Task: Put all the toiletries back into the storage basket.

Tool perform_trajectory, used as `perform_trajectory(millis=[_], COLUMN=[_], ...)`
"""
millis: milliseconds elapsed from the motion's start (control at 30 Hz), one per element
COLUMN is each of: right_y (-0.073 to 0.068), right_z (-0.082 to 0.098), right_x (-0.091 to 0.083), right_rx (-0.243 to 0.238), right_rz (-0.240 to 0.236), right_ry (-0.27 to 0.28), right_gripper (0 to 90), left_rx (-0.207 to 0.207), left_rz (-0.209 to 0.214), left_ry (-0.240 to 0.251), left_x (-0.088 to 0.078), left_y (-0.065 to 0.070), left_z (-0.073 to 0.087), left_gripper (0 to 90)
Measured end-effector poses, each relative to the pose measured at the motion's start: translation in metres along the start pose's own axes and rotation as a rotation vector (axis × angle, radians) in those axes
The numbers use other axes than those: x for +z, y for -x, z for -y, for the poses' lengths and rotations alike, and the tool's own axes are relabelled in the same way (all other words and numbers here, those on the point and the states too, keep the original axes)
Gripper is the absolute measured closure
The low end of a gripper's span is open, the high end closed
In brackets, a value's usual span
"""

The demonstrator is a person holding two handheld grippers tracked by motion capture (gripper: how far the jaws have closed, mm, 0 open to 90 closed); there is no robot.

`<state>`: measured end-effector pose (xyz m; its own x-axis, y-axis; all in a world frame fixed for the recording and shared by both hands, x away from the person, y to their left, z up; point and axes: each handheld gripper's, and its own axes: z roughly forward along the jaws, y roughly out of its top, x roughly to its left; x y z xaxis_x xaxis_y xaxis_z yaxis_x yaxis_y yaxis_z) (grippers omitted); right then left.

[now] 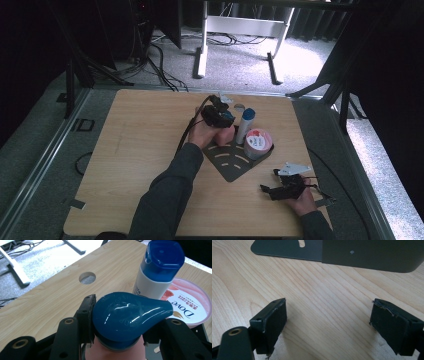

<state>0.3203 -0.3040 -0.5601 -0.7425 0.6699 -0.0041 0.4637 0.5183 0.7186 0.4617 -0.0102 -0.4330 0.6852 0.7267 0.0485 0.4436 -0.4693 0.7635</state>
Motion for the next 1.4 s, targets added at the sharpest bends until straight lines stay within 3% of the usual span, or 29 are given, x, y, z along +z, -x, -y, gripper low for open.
perform_trajectory(millis=[600, 1400], right_y=[0.000, 0.000], right_z=[0.000, 0.000], right_x=[0.000, 0.000], right_rx=[0.000, 0.001], right_rz=[-0.001, -0.001], right_ry=[0.000, 0.000], right_gripper=[13.6, 13.6], left_rx=[-0.024, -0.037], left_rz=[-0.031, -0.032], left_ry=[-0.007, -0.009], left_x=[0.008, 0.016], left_y=[0.000, 0.002], left_z=[0.001, 0.002], left_gripper=[53.0, 53.0])
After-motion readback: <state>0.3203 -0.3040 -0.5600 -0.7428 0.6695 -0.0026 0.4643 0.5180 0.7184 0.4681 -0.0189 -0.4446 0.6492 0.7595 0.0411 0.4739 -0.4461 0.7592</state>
